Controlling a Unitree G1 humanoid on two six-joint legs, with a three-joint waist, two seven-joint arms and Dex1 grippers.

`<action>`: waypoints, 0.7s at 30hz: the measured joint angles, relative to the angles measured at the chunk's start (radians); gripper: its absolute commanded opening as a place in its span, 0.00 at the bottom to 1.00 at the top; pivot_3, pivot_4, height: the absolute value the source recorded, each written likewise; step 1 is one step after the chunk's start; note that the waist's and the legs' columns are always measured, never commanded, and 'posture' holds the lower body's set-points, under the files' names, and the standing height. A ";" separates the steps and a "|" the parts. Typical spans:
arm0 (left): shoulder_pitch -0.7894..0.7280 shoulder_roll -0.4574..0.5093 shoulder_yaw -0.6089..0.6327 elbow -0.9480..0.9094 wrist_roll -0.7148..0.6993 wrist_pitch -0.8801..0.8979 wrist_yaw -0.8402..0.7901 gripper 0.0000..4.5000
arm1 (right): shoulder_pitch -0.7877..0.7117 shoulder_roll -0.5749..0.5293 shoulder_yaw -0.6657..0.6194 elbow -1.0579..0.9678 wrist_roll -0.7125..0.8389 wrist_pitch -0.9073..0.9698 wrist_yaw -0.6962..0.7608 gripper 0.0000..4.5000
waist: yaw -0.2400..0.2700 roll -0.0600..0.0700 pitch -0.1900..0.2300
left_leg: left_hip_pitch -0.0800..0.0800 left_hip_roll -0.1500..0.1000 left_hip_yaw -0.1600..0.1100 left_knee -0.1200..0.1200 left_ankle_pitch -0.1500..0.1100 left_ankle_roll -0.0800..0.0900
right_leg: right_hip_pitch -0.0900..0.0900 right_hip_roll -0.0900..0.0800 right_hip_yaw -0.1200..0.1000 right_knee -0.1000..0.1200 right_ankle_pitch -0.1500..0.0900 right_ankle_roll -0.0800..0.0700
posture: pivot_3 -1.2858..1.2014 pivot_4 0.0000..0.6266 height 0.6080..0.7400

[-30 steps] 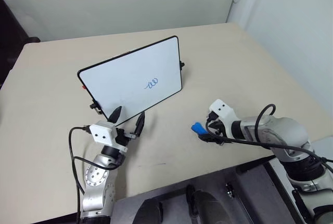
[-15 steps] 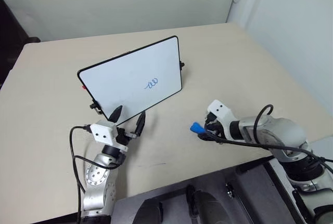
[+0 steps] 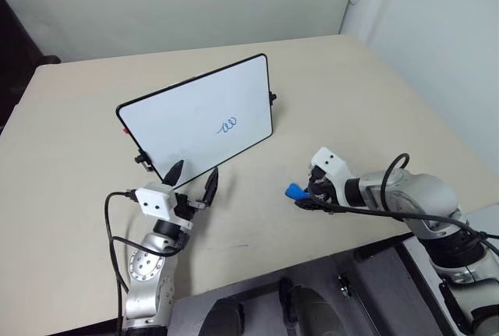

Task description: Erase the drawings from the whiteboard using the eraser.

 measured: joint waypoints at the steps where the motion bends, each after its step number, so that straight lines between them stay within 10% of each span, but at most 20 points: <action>1: 0.000 0.000 -0.003 -0.001 0.001 0.000 0.000 1.00 | 0.000 0.000 0.000 0.004 0.000 -0.004 0.005 0.48 | 0.000 0.000 0.000 | 0.000 0.000 0.000 0.000 0.000 0.000 | 0.000 0.000 0.000 0.000 0.000 0.000 | 0.52 0.24 1.00; 11: 0.012 0.002 -0.004 -0.014 -0.001 0.001 0.000 1.00 | 0.012 -0.001 0.000 0.006 0.002 -0.036 0.041 0.01 | 0.000 0.000 0.000 | 0.000 0.000 0.000 0.000 0.000 0.000 | 0.000 0.000 0.000 0.000 0.000 0.000 | 0.52 0.24 1.00; 21: 0.019 0.001 -0.005 -0.020 -0.010 0.003 -0.005 1.00 | 0.022 0.090 -0.136 -0.010 0.025 -0.131 0.029 0.00 | 0.000 0.000 0.000 | 0.001 0.000 0.000 0.000 0.000 0.000 | 0.000 0.000 0.000 0.001 0.000 0.000 | 0.52 0.24 1.00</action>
